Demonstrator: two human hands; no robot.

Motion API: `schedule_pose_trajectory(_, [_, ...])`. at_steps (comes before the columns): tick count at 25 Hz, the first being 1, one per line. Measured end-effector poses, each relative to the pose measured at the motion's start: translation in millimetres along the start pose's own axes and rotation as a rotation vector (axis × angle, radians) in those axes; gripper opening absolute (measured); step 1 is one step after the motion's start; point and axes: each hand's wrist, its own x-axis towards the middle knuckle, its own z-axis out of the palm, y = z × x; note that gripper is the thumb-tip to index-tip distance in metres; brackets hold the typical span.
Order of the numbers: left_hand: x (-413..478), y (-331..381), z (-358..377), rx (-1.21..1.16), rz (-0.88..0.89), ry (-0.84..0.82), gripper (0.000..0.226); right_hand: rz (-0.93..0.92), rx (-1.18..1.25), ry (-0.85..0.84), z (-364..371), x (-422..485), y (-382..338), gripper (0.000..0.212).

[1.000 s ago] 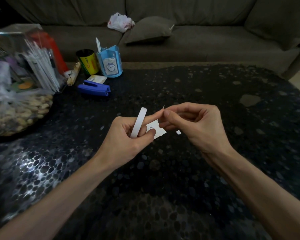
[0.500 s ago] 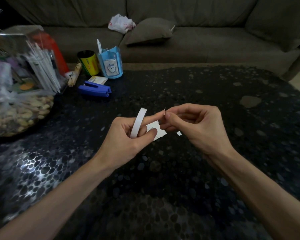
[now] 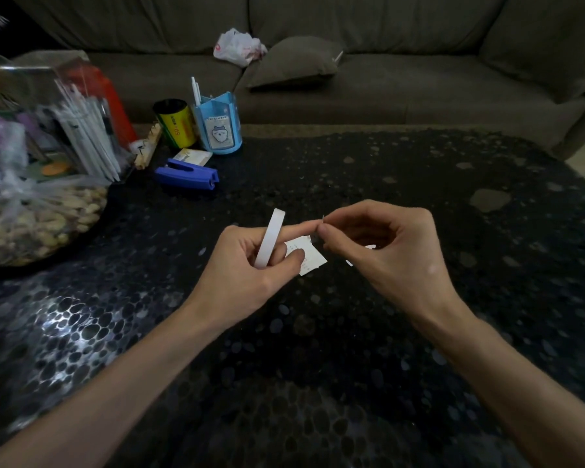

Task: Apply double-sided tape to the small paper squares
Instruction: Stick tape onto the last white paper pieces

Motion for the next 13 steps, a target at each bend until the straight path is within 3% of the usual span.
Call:
schedule_pose_trajectory(2, [0.3, 0.0, -3.5, 0.103, 0.016, -0.010, 0.014, -0.002, -0.073, -0.037, -0.9, -0.2, 0.1, 0.015])
schedule_pose_trajectory(5, [1.6, 6.6, -7.9, 0.178, 0.060, -0.012, 0.016, -0.028, -0.178, -0.077, -1.3, 0.8, -1.7, 0.019])
schedule_pose_trajectory(10, [5.2, 5.2, -9.3, 0.038, -0.060, 0.193, 0.003, 0.047, -0.100, 0.038, 0.6, 3.7, -1.9, 0.010])
schedule_pose_trajectory(13, [3.4, 6.0, -4.7, -0.090, -0.204, 0.224, 0.003, 0.050, -0.086, -0.014, 7.6, 0.3, -0.3, 0.007])
